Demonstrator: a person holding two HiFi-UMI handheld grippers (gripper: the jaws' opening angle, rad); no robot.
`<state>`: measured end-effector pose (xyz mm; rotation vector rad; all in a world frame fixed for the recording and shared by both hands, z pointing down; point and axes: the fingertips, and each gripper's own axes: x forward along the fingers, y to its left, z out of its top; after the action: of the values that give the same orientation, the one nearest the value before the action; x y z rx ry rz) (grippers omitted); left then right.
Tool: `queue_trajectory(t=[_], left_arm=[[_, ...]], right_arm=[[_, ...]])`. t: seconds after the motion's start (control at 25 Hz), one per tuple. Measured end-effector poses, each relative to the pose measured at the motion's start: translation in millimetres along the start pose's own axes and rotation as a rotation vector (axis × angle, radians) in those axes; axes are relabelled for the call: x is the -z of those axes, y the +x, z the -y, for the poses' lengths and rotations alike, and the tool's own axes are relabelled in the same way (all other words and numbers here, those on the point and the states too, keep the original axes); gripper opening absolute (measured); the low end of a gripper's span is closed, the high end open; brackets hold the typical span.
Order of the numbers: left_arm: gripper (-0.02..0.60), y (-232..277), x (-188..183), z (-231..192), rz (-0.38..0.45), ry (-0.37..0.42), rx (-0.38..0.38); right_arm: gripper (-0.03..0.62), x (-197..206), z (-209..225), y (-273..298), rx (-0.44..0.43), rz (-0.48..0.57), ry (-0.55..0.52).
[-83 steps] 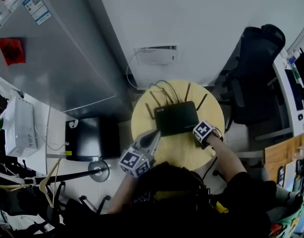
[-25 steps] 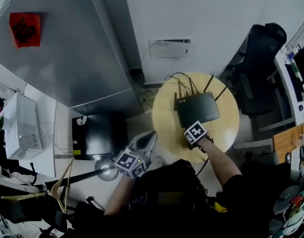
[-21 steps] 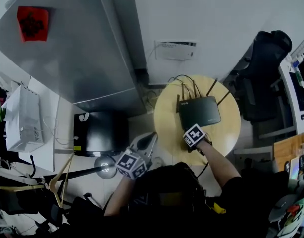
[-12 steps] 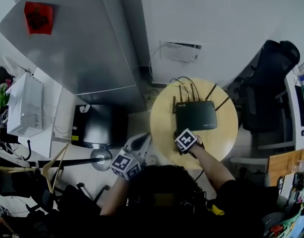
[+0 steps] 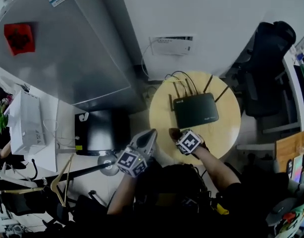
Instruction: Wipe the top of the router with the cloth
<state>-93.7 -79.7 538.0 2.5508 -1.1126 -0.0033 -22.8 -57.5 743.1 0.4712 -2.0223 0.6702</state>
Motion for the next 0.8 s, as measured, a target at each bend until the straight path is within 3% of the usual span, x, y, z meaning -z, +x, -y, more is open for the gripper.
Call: queue_trajectory(t=[0.24,0.48,0.64,0.8], left_arm=[[-0.003,7,-20,-34,-0.033,-0.003,0.126],[-0.003,25,-21,-65,-0.119,0.035,0.281],[-0.003,37,-24,-71,-0.158,0.057,0.375],[-0.003,45,-31,-70,-0.165,0.046,0.434]], right_arm=[[0.063,-34,30,21,0.156,0.079,0.333],[0.063,-70,55,34,0.289,0.087,0.358],[0.062,-58,71,41,0.294,0.075,0.627],[0.061,-56,88,41,0.330,0.156,0.834]])
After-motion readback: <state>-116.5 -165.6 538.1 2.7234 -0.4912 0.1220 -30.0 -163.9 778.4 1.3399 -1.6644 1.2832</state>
